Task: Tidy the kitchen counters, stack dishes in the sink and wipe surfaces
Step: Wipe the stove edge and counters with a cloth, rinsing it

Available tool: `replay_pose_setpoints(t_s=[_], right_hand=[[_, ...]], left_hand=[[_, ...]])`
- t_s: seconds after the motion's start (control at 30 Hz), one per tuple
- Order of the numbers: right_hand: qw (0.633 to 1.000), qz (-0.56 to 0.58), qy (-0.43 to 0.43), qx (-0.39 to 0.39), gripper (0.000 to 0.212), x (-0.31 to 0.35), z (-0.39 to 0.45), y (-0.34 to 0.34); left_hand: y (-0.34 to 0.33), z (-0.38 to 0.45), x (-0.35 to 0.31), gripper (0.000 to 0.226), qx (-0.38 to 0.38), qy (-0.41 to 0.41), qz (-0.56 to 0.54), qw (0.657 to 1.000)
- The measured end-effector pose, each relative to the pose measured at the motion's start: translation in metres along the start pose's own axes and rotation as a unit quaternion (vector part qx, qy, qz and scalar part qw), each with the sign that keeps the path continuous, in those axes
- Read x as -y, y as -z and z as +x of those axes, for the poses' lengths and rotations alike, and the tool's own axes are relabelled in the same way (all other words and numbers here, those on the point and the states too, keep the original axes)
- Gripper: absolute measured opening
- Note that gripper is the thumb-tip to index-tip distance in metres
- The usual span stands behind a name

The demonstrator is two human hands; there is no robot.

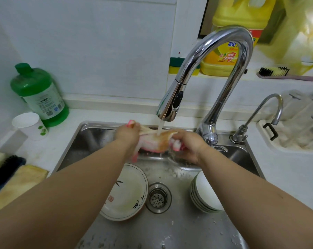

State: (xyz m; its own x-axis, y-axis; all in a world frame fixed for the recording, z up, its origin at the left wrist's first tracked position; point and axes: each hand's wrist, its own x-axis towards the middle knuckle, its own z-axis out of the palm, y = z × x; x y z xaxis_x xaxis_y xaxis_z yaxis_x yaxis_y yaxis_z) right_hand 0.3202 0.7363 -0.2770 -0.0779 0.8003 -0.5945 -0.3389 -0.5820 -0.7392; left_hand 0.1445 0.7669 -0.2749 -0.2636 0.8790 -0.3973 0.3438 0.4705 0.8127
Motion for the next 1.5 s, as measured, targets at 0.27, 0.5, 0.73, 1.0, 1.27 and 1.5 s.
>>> replay_pose_setpoints(t_s=[0.27, 0.5, 0.73, 1.0, 1.27, 1.5], right_hand=[[0.994, 0.065, 0.08, 0.033, 0.031, 0.002, -0.006, -0.042], [0.964, -0.134, 0.229, 0.0, 0.014, -0.023, -0.018, -0.061], [0.783, -0.497, 0.358, -0.11, 0.026, -0.017, 0.004, -0.044], [0.923, -0.351, 0.092, -0.128, 0.038, -0.012, 0.033, -0.023], [0.999, -0.029, -0.025, 0.003, 0.026, 0.003, 0.02, -0.021], [0.995, 0.014, 0.1, 0.0, 0.03, 0.007, -0.009, -0.057]], left_hand=[[-0.016, -0.013, 0.009, 0.037, 0.239, 0.136, -0.159, 0.948], [-0.032, -0.03, 0.005, 0.036, 0.294, 0.155, -0.331, 0.883], [-0.034, -0.03, -0.004, 0.04, 0.221, 0.138, -0.204, 0.944], [-0.02, -0.024, -0.003, 0.031, 0.221, 0.118, -0.173, 0.953], [0.007, -0.003, 0.016, 0.02, 0.117, 0.147, -0.174, 0.967], [-0.013, -0.017, 0.012, 0.049, 0.214, 0.208, -0.273, 0.915]])
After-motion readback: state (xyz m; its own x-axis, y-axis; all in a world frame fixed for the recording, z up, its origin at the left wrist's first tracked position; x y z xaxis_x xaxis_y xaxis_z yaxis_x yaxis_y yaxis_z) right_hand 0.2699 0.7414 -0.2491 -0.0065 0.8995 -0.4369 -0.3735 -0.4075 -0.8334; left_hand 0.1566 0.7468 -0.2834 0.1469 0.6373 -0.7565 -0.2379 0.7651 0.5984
